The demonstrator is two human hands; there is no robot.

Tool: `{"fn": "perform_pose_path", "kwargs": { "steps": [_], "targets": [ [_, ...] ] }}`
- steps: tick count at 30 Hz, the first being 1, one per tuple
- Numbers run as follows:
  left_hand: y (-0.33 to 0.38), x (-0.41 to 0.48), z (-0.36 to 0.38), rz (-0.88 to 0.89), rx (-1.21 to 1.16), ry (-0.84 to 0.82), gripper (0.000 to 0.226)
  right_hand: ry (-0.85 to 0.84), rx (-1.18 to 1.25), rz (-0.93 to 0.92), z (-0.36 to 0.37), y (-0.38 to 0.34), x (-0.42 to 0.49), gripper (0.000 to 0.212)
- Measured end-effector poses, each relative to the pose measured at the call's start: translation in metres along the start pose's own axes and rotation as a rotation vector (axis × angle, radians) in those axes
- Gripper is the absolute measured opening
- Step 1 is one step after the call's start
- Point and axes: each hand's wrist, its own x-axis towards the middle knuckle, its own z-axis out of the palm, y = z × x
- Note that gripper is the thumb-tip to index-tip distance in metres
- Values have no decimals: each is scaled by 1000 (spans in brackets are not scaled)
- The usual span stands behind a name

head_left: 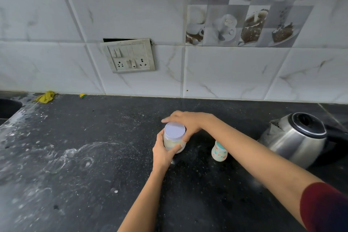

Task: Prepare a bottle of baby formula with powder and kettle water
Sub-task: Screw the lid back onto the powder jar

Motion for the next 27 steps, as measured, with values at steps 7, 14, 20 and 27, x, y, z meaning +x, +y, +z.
{"fn": "perform_pose_path", "kwargs": {
  "steps": [7, 14, 20, 27],
  "targets": [
    [-1, 0, 0, -11, -17, -8, 75, 205, -182, 193, 14, -10, 6, 72],
    [5, -3, 0, -31, -28, -8, 73, 111, -184, -57, 19, -7, 10, 72],
    [12, -6, 1, -23, -17, 0, 75, 288, -140, 12, 37, -14, 11, 60],
    [15, -7, 3, -31, -1, 16, 77, 410, -41, 250, 56, -28, 13, 71]
  ]
}}
